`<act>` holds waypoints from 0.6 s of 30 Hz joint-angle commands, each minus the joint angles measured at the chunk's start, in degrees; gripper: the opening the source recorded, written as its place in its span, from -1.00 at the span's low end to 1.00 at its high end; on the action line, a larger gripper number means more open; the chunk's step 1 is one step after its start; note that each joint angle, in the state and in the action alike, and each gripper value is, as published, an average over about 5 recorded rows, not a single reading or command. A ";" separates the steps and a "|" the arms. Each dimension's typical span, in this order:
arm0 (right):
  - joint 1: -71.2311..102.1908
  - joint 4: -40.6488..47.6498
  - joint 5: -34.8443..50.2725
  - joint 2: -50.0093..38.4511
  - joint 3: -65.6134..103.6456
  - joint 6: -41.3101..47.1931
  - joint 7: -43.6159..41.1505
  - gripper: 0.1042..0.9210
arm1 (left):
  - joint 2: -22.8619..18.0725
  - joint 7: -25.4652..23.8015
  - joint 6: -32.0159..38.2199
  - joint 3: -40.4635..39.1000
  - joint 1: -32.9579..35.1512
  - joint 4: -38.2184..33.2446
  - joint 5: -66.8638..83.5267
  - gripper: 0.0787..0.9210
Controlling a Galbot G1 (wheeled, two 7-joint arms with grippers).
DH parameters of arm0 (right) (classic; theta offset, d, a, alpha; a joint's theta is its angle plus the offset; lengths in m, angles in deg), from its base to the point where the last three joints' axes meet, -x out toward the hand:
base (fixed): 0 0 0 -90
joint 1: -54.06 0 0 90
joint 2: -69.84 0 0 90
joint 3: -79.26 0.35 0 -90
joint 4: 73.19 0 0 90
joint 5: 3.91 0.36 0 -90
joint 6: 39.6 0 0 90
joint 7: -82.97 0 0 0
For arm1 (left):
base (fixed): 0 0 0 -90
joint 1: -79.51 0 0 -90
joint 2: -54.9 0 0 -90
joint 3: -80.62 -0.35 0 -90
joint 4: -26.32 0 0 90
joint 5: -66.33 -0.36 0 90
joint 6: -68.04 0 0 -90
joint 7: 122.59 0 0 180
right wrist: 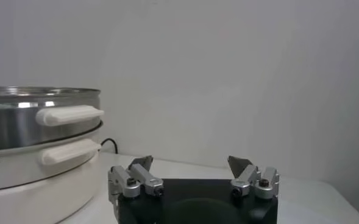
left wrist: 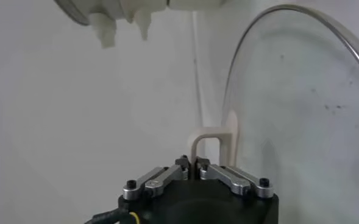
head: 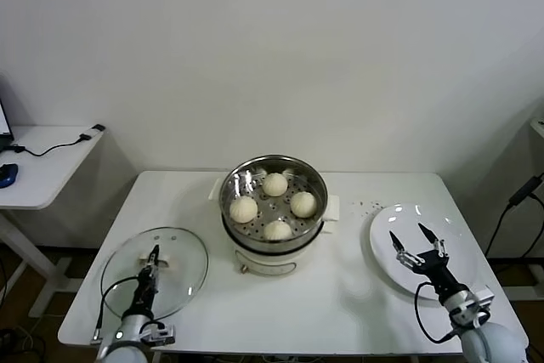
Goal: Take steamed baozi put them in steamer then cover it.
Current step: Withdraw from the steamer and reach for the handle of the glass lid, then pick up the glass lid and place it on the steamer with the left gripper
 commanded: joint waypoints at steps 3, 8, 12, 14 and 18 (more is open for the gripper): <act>0.06 0.39 -0.68 0.10 0.32 -0.34 -0.21 0.76 | 1.87 0.45 -3.31 -0.97 4.72 -11.99 7.22 -0.85; -0.13 0.72 -0.76 -0.02 0.48 -0.43 -0.29 0.76 | 3.76 -1.54 -9.37 -1.53 9.48 -22.28 9.78 -0.85; -0.57 0.97 -1.08 -0.15 0.34 -0.40 -0.22 0.76 | 6.18 -3.19 -17.02 -3.04 12.35 -30.58 9.84 -0.85; -0.82 1.07 -1.30 -0.21 0.22 -0.37 -0.15 0.76 | 7.98 -3.89 -21.86 -4.59 13.20 -33.76 9.39 -0.85; -1.07 1.12 -2.02 -0.45 -0.01 -0.25 -0.14 0.76 | 12.61 -6.03 -29.20 -8.19 13.36 -37.66 8.84 -0.85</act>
